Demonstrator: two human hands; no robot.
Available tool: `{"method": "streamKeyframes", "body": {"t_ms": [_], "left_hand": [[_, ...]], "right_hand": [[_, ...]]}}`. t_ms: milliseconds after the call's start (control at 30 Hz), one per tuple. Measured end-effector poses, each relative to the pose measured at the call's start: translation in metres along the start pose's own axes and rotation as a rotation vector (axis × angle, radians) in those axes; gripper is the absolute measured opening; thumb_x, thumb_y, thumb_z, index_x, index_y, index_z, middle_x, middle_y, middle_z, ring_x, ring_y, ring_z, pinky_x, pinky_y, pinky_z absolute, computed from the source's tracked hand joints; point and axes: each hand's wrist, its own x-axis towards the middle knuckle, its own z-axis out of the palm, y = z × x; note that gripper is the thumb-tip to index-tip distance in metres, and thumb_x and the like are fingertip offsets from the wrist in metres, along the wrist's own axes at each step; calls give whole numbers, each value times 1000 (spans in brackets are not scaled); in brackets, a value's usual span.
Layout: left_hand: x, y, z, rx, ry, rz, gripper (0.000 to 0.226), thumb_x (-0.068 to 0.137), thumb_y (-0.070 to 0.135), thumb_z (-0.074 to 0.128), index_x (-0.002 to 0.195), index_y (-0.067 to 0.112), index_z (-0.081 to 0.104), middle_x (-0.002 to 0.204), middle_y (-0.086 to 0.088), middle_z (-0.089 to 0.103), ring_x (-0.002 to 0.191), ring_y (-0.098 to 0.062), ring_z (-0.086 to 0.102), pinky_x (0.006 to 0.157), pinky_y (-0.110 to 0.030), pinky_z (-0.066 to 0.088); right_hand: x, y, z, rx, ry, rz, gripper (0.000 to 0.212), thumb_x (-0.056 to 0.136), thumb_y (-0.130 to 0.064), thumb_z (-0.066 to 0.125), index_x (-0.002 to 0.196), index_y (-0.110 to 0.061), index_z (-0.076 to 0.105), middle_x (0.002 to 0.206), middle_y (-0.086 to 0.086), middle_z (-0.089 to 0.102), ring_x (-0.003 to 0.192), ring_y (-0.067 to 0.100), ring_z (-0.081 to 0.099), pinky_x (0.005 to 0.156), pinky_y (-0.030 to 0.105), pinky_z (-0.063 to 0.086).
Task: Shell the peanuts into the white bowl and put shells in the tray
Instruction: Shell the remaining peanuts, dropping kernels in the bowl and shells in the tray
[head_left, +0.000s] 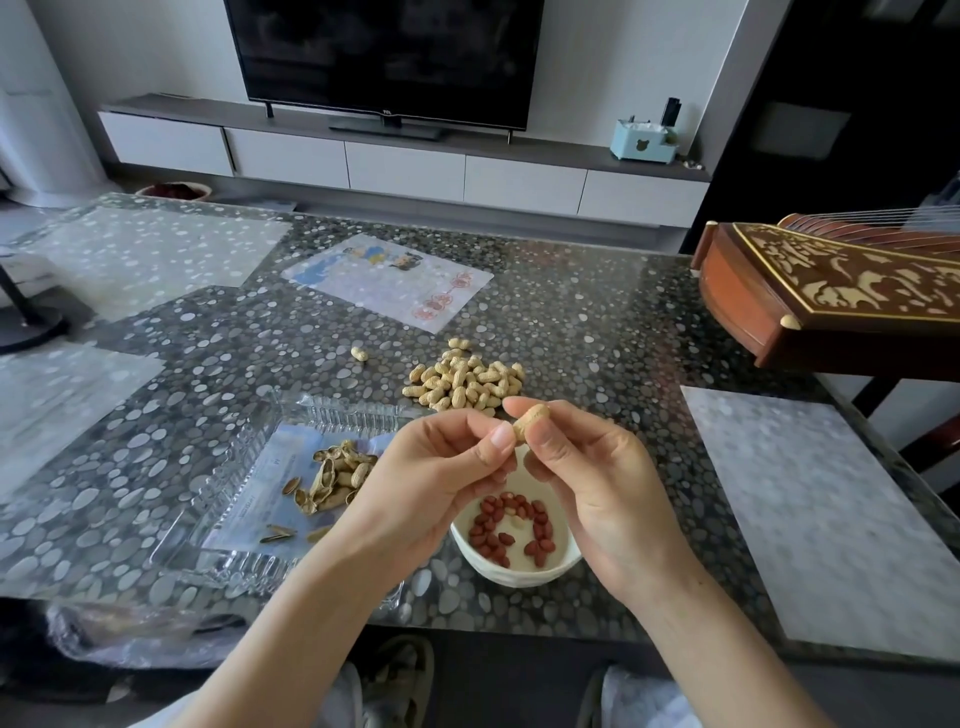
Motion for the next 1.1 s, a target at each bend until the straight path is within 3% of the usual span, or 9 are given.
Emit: {"method": "streamKeyframes", "body": {"t_ms": [200, 333, 467, 533, 600, 700, 833, 1000, 1100], "left_hand": [[2, 2, -3, -30, 64, -3, 12, 69, 16, 64, 62, 14, 74, 62, -2, 64, 59, -7, 59, 59, -16, 53], [1, 2, -4, -57, 45, -9, 21, 77, 25, 61, 71, 9, 74, 65, -4, 62, 61, -10, 56, 60, -17, 51], [0, -1, -6, 269, 183, 124, 34, 72, 42, 65, 72, 8, 71, 67, -5, 64, 66, -14, 56, 68, -28, 46], [-2, -2, -7, 458, 232, 190, 32, 77, 42, 63, 76, 11, 72, 69, -5, 68, 66, -15, 61, 71, -34, 50], [-3, -1, -5, 624, 249, 240, 21, 85, 33, 63, 80, 15, 72, 73, -3, 71, 70, -16, 66, 72, -37, 54], [-4, -1, -1, 730, 255, 287, 12, 89, 19, 63, 81, 17, 72, 71, 3, 71, 68, -7, 66, 68, -28, 55], [-5, -5, 3, 738, 287, 324, 12, 90, 15, 62, 82, 16, 72, 69, 7, 69, 65, -2, 63, 64, -20, 52], [-3, -9, 6, 746, 335, 364, 14, 90, 17, 62, 79, 17, 71, 67, 3, 68, 64, -14, 63, 64, -39, 52], [-2, -11, 10, 714, 362, 379, 15, 90, 19, 62, 78, 17, 71, 66, 1, 68, 63, -19, 62, 63, -42, 50]], "right_hand": [[-1, -1, -2, -87, 54, -90, 22, 73, -29, 67, 90, -20, 76, 76, -5, 72, 69, 3, 61, 69, 19, 49], [-1, 5, -6, -433, 48, -321, 18, 87, -18, 62, 102, -18, 72, 93, -8, 73, 89, 5, 67, 77, 14, 50], [3, 20, -8, -767, 77, -594, 20, 88, -8, 63, 107, -6, 70, 98, -6, 68, 95, 5, 65, 82, 16, 50], [1, 21, -5, -775, 95, -553, 16, 87, -14, 66, 102, -10, 70, 92, -8, 69, 89, 3, 65, 78, 14, 50], [-1, 16, 0, -671, 98, -358, 14, 86, -34, 66, 89, -20, 69, 78, -12, 69, 77, 3, 66, 67, 15, 51], [2, 13, 1, -720, 39, -231, 27, 85, -51, 51, 71, -29, 60, 59, -13, 61, 56, 4, 57, 52, 28, 47], [4, 17, 5, -711, -43, -204, 29, 92, -45, 40, 66, -34, 50, 53, -15, 50, 50, 1, 46, 47, 17, 35], [1, 27, 11, -624, 69, -254, 36, 94, -41, 40, 78, -18, 63, 61, -4, 57, 56, 11, 50, 53, 28, 42], [1, 29, 15, -569, 126, -258, 33, 96, -36, 38, 81, -22, 64, 61, -17, 57, 57, 1, 52, 53, 15, 38]]}}
